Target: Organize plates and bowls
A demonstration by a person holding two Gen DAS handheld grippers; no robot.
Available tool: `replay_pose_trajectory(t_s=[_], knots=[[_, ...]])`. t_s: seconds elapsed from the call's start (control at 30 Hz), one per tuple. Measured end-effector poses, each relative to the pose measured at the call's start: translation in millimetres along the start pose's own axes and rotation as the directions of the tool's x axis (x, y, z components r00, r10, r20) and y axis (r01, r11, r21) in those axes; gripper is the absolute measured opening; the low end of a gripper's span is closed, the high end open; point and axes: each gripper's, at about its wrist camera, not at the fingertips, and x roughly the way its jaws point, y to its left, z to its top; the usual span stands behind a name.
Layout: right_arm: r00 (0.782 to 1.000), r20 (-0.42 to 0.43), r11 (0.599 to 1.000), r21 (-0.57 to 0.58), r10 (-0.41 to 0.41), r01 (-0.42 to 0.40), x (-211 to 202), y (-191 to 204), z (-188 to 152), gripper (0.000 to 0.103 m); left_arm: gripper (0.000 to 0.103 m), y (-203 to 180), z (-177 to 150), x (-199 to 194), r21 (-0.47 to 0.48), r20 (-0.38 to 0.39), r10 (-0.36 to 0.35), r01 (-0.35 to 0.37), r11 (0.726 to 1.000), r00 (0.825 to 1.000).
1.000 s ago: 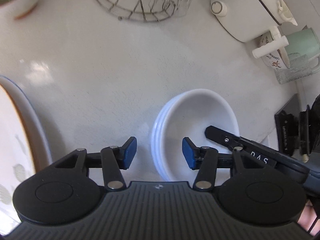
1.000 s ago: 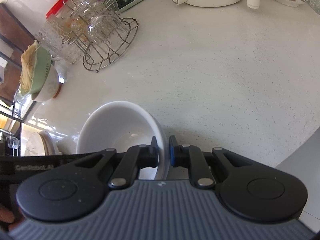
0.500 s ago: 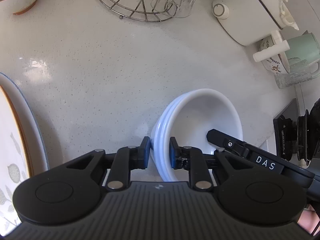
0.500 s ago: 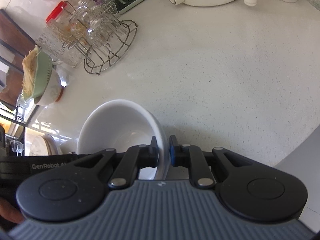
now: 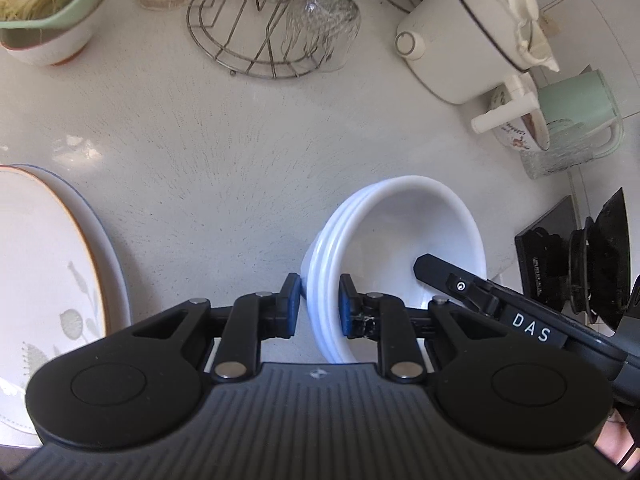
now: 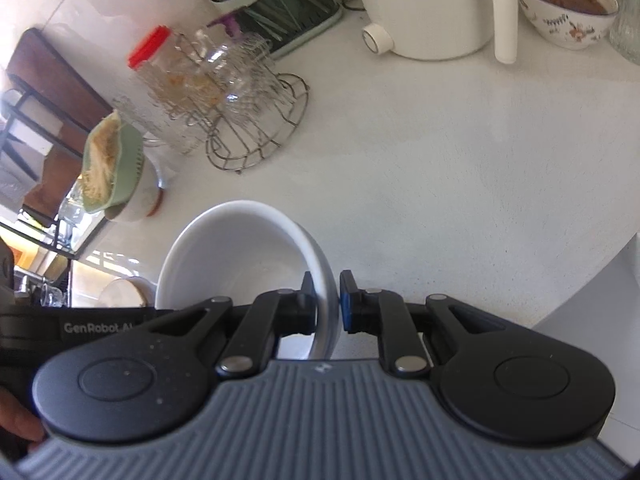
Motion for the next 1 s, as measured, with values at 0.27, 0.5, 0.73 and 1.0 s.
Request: replay_pose_trajectory(t_s=[0.27, 0.5, 0.73, 1.0], knots=[[1.000, 0.011, 0.999, -0.032, 0.012, -0.012, -13, 18, 1, 0.016, 0.023, 3, -2, -25, 0.002, 0.024, -0.004, 0.004, 1.000, 1.000], [0.999, 0.036, 0.997, -0.073, 0.029, -0.026, -25, 39, 4, 0.016, 0.023, 13, -1, -55, 0.004, 0.067, -0.021, 0.021, 1.000, 0.998], [0.997, 0.053, 0.994, -0.097, 0.058, -0.053, -30, 72, 2, 0.016, 0.023, 31, -1, -92, 0.017, 0.118, -0.013, 0.011, 1.000, 0.993], [0.996, 0.048, 0.992, -0.101, 0.080, -0.075, -18, 113, -19, 0.016, 0.023, 84, -12, -117, -0.008, 0.143, -0.028, 0.029, 1.000, 0.989]])
